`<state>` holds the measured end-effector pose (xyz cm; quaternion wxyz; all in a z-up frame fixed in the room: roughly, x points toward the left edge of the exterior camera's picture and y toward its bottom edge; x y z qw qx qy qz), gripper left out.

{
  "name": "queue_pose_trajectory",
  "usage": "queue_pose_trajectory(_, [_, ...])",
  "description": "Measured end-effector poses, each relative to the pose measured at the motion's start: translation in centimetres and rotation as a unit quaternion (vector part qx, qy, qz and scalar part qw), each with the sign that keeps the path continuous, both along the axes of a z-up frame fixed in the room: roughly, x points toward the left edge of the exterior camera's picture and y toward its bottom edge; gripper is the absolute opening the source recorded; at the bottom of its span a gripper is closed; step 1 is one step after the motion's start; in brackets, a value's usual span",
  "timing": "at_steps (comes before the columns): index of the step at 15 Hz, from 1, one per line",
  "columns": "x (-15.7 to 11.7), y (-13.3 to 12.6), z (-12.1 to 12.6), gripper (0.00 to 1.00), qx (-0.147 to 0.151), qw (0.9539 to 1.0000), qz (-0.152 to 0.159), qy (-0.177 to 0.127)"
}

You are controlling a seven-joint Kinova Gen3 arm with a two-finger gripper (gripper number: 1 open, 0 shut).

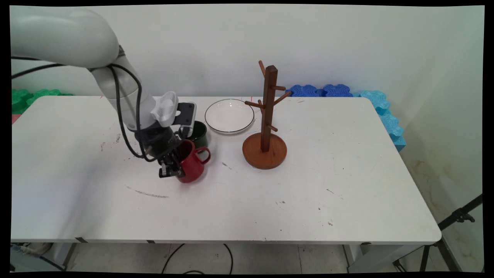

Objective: Place the picked object on the table

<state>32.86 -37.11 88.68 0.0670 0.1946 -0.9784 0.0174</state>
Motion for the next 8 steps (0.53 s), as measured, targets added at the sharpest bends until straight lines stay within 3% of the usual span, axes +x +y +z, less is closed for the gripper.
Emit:
queue_pose_trajectory(6, [-0.74,-0.05,-0.90,0.00,-0.004,1.0000,0.002,0.002])
queue_pose_trajectory(7, [-0.83,-0.05,-1.00,1.00,-0.005,1.0000,0.002,0.003])
queue_pose_trajectory(8, [-0.93,-0.05,-1.10,1.00,-0.006,1.0000,0.002,0.004])
